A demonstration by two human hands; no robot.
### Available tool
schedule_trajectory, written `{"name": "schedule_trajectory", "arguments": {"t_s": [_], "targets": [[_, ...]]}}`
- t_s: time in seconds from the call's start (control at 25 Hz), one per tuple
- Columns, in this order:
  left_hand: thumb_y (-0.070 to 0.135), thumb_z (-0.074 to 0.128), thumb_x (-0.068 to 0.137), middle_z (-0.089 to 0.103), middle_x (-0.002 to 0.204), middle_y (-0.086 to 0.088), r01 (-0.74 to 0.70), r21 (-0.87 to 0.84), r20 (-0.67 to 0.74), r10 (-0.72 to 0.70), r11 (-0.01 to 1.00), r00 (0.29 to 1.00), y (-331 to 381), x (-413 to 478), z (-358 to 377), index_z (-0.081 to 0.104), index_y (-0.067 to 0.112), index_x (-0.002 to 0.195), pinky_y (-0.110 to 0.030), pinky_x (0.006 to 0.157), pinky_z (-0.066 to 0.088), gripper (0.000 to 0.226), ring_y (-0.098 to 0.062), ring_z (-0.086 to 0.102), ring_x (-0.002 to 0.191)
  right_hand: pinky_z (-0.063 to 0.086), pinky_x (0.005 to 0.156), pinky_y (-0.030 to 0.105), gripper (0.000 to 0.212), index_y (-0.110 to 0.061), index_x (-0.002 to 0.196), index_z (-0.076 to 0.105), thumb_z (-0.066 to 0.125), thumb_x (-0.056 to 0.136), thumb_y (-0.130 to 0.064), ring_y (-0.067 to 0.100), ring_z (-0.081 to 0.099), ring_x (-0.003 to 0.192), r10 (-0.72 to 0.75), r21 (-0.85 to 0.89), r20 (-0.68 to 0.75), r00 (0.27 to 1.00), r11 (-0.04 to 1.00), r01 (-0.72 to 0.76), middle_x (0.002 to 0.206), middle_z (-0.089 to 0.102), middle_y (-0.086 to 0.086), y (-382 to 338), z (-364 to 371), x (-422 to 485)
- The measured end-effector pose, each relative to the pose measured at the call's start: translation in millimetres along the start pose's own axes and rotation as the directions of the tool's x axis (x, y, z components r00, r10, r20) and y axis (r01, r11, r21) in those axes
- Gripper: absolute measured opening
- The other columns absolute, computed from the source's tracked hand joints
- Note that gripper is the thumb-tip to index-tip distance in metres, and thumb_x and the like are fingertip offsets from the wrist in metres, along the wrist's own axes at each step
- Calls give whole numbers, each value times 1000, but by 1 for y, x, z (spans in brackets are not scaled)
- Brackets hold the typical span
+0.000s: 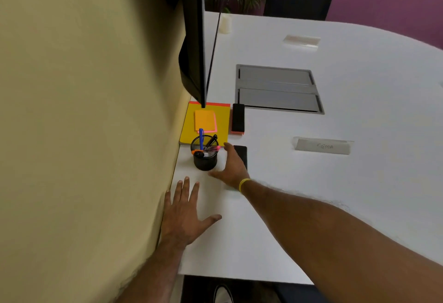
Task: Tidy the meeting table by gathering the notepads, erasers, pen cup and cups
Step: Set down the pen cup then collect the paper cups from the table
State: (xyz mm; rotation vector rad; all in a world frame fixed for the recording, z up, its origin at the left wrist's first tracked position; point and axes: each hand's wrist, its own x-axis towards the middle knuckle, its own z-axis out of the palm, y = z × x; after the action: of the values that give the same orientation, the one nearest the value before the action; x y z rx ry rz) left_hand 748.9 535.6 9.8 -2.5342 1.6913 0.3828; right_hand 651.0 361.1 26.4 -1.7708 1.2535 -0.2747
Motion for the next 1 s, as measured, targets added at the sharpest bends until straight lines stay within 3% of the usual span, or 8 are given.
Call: {"name": "schedule_trajectory", "arguments": {"t_s": [0.16, 0.32, 0.6, 0.84, 1.0], "targets": [[100, 0, 58, -6, 165, -6, -67, -2, -1, 67, 998, 998, 26, -3, -17, 0, 26, 156, -53, 121, 1, 124, -24, -5, 152, 37, 114, 39, 97, -21, 152, 24, 81, 77, -42, 25, 39, 139, -102, -286, 47, 994, 952, 111, 156, 35, 3, 24, -50, -45], [100, 5, 59, -8, 165, -5, -169, 6, -4, 169, 986, 986, 73, 2, -35, -2, 26, 156, -54, 120, -2, 123, -25, -9, 152, 27, 120, 39, 97, -21, 155, 18, 74, 82, -51, 24, 24, 148, -123, -432, 82, 989, 890, 146, 163, 22, 4, 60, -106, -94], [100, -1, 56, -9, 165, -6, -359, 41, -63, 361, 932, 930, 191, 2, -57, -3, 27, 156, -53, 120, -4, 124, -26, -9, 152, 14, 123, 39, 104, -25, 158, 12, 58, 79, -75, 23, 12, 151, -75, -576, -9, 997, 815, 57, 166, 11, 6, 139, -211, -177], [100, 1, 57, -11, 165, -5, -473, 119, -90, 484, 873, 870, 317, -31, -65, -4, 28, 156, -54, 121, -6, 122, -25, -12, 151, -4, 121, 50, 112, -33, 157, -4, 42, 72, -89, 24, -4, 153, -50, -712, -79, 996, 702, -21, 166, -7, 3, 213, -323, -249], [100, 6, 60, -9, 165, -5, -519, 159, -109, 538, 840, 836, 422, -67, -66, -4, 29, 156, -55, 121, -6, 119, -25, -11, 152, -8, 120, 55, 115, -33, 156, -9, 36, 69, -94, 25, -11, 152, -6, -723, -166, 986, 680, -118, 165, -14, 4, 274, -404, -308]]}}
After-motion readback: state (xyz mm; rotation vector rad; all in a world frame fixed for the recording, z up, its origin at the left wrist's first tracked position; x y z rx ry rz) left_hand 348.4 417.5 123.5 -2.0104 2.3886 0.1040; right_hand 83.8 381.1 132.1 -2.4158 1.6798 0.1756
